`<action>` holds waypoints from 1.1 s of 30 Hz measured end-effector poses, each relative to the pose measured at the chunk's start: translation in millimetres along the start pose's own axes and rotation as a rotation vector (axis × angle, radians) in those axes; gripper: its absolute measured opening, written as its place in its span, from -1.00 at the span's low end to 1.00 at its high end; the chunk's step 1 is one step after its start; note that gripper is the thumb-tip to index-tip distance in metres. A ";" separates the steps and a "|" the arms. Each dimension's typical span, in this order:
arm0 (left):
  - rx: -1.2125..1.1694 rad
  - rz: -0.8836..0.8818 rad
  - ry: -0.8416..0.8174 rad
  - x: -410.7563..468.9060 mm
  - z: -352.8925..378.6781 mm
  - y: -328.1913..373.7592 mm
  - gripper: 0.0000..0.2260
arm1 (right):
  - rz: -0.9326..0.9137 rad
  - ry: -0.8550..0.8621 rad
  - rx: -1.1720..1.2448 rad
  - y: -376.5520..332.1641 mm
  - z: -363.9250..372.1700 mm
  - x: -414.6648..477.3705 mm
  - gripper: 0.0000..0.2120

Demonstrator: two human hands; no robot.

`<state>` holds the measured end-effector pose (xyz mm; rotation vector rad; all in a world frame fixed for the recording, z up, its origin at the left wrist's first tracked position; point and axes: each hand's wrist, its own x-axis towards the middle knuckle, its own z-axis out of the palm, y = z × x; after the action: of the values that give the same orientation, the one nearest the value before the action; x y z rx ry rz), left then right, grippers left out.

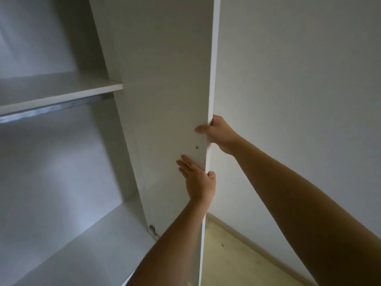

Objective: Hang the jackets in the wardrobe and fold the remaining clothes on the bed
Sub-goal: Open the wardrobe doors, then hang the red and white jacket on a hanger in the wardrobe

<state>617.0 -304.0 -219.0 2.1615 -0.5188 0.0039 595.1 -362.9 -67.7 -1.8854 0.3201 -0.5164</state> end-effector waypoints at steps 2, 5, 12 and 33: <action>-0.006 -0.012 0.018 9.8 16.1 7.7 -0.12 | 0.024 -0.031 0.034 8.5 -14.4 12.7 -0.81; 0.020 -0.028 0.030 25.2 34.7 18.2 -0.09 | 0.049 -0.048 0.076 19.1 -31.8 29.9 -0.81; -0.029 -0.091 0.061 40.3 54.9 36.4 -0.09 | 0.071 -0.075 0.132 32.1 -51.2 52.7 -0.81; -0.239 0.105 -0.219 -179.8 130.2 91.2 -0.34 | 0.190 0.479 0.058 145.4 -199.8 -240.0 -0.77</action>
<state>395.8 -386.7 -261.4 1.9090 -0.7202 -0.2286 291.2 -469.2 -190.2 -1.6377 0.7817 -0.8359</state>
